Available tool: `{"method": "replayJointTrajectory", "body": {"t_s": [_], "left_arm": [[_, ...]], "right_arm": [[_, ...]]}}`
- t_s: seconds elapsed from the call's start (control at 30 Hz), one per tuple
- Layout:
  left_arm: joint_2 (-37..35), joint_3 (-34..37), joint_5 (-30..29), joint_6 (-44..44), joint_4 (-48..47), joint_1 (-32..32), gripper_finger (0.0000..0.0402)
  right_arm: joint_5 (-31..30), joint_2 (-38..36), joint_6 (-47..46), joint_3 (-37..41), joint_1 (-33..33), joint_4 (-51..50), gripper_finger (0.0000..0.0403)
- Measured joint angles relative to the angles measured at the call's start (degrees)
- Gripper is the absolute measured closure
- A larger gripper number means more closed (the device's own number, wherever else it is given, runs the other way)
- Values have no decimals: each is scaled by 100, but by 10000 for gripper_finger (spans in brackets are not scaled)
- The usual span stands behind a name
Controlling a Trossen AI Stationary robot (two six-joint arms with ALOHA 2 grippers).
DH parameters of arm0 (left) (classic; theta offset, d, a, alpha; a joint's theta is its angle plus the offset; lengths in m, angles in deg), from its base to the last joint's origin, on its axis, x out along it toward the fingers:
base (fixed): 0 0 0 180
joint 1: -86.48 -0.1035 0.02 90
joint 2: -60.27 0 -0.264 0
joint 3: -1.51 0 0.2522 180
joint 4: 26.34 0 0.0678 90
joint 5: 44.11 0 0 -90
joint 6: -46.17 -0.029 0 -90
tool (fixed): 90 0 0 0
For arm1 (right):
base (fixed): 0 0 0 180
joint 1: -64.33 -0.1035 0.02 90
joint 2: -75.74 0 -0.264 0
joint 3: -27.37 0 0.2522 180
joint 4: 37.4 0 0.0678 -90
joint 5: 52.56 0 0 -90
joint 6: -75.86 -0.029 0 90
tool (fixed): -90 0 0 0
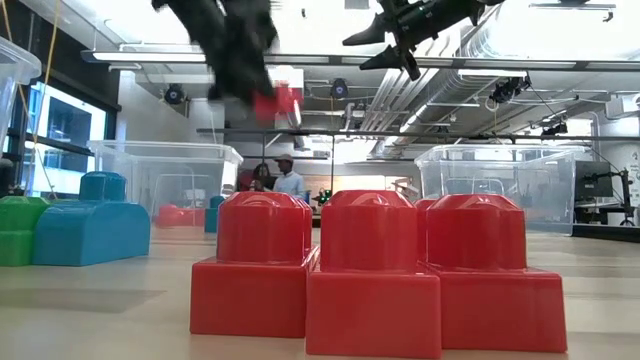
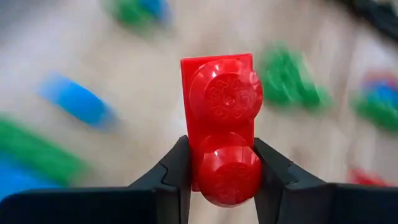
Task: Sort blocks
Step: Put the red game piece into the top left transparent bin
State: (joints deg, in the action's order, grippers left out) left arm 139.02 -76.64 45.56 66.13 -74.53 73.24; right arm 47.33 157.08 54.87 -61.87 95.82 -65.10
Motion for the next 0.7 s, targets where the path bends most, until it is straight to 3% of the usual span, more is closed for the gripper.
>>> {"method": "replayJointTrajectory", "body": {"t_s": [0.13, 0.2, 0.27, 0.4, 0.7], "left_arm": [[-901, -8, -2611, -54, -515, -350, 310], [-1092, -10, -2995, 92, -1147, -860, 310], [-1097, 56, -2814, 317, -1805, -1567, 309], [-876, 324, -1811, 440, -2211, -2681, 304], [-559, 349, -1690, -110, -1738, -3488, 227]], "right_arm": [[3, 0, -313, 0, -2, 78, 231], [4, 0, -477, 0, -5, 157, 231], [2, 0, -600, 0, -42, 257, 231], [12, 0, -809, 0, -203, 611, 231], [14, 0, -1371, 0, -904, 1022, 231]]}}
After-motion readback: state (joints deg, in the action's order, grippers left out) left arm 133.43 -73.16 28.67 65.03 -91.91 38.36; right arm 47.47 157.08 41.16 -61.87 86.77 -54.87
